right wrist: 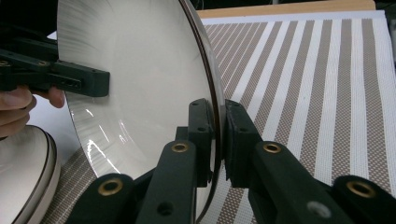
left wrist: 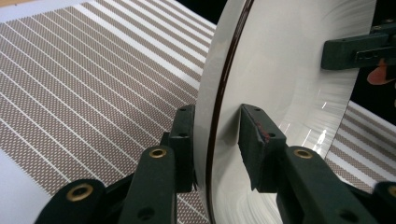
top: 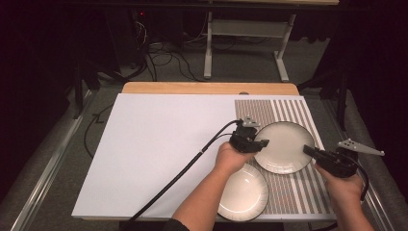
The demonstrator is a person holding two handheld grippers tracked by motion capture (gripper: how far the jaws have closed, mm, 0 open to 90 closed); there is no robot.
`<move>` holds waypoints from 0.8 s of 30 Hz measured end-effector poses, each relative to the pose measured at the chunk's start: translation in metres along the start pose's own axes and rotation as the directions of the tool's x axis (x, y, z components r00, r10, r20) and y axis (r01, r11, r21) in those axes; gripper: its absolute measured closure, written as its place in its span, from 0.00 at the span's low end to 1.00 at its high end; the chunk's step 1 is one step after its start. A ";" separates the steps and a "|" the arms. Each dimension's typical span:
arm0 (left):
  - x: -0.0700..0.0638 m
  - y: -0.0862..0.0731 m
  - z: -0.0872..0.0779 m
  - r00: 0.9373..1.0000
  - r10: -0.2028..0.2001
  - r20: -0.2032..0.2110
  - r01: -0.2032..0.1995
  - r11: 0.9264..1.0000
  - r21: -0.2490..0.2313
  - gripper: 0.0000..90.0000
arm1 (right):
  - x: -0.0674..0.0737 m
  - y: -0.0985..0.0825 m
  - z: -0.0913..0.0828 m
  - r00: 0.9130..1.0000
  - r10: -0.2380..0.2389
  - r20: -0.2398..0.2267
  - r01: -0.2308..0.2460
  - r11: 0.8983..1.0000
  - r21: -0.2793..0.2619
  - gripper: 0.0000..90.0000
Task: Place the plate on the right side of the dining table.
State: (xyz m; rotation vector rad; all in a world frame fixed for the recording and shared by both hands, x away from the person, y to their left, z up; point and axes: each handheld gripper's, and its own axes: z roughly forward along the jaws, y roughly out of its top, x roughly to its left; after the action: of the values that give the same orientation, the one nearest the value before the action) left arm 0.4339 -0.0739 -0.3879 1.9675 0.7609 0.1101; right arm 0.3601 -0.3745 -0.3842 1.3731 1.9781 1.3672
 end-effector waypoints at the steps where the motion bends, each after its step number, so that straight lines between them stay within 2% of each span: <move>1: 0.000 0.000 0.001 1.000 -0.003 -0.001 0.003 1.000 0.005 0.75 | 0.000 -0.001 0.000 1.000 -0.001 -0.001 0.001 1.000 0.005 0.95; 7: -0.003 0.002 0.004 1.000 0.006 -0.023 -0.005 0.999 0.033 0.74 | -0.003 -0.005 0.002 1.000 0.002 0.009 -0.002 1.000 0.012 0.94; 12: -0.005 0.004 0.007 0.997 0.014 -0.079 -0.010 0.999 0.048 0.71 | -0.005 -0.006 0.002 1.000 0.009 -0.001 -0.009 1.000 0.009 0.95; 15: -0.004 0.005 0.002 0.996 0.025 -0.083 -0.023 0.999 0.029 0.61 | -0.003 -0.005 0.003 1.000 0.002 0.013 -0.002 1.000 0.009 0.95; 19: 0.000 0.006 -0.020 0.994 0.035 -0.101 -0.038 0.999 -0.028 0.55 | -0.004 -0.003 0.006 1.000 0.001 0.020 -0.002 1.000 0.019 0.95; 24: 0.009 -0.002 -0.060 0.992 0.014 -0.123 -0.027 0.994 -0.107 0.46 | -0.005 0.001 0.011 1.000 0.009 0.027 -0.010 0.999 0.042 0.94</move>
State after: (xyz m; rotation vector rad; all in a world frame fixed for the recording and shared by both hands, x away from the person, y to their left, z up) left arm 0.4174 -0.0225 -0.3612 1.8784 0.7965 0.2806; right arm 0.3706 -0.3732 -0.3897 1.4141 1.9962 1.3112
